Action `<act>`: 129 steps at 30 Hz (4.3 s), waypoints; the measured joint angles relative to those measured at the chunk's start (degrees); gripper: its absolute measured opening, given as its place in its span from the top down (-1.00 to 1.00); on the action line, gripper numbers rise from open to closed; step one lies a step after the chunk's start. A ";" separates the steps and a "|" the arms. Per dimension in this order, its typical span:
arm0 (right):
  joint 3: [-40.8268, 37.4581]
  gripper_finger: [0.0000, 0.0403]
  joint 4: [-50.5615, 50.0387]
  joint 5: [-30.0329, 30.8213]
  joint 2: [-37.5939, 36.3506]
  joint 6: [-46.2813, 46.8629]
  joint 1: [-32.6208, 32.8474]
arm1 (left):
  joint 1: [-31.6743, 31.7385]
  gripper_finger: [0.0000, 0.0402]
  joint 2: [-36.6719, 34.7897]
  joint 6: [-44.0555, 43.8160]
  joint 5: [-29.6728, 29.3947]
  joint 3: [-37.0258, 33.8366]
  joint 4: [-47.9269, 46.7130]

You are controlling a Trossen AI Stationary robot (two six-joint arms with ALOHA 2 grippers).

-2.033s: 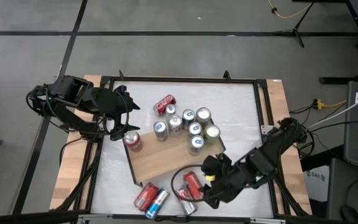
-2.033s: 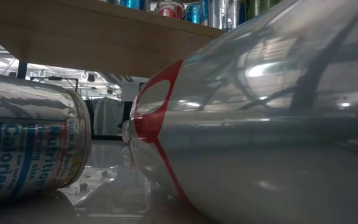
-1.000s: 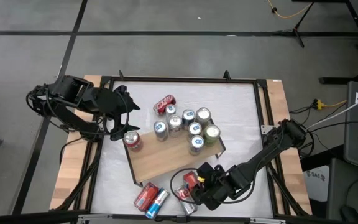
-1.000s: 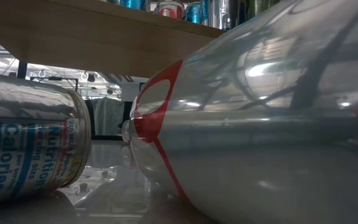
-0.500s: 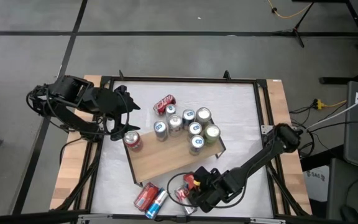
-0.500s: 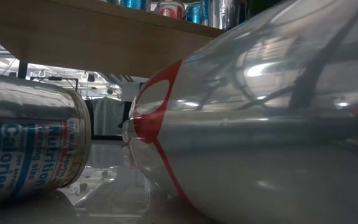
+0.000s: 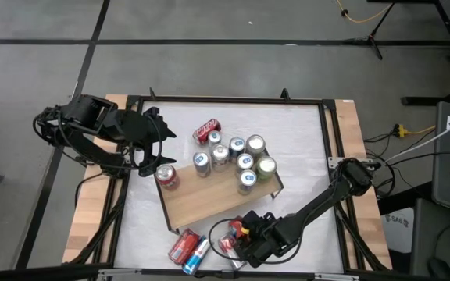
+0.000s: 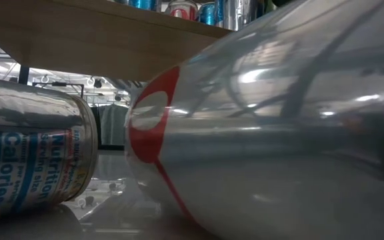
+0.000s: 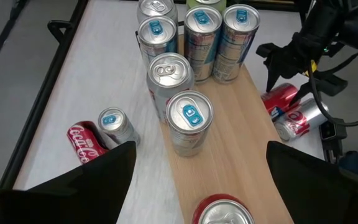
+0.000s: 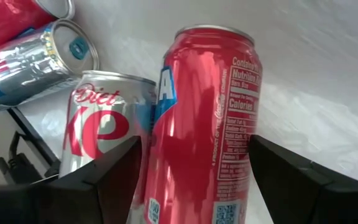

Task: Place canned beverage on shelf
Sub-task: Put the red soda can on the shelf aligned with the other red soda can

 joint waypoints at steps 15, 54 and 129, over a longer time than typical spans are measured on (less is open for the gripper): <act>0.00 -0.41 0.13 0.00 0.00 -0.02 -0.07 | -0.02 -0.75 0.00 0.00 -0.02 0.00 0.00; 0.02 -0.79 -2.55 -2.58 0.39 -0.56 -2.21 | -0.02 -0.75 -0.02 -0.07 0.00 0.00 0.00; 44.17 -0.47 -15.60 -0.23 1.51 -21.36 -4.73 | -11.55 -0.75 -0.02 30.53 9.29 -0.02 14.02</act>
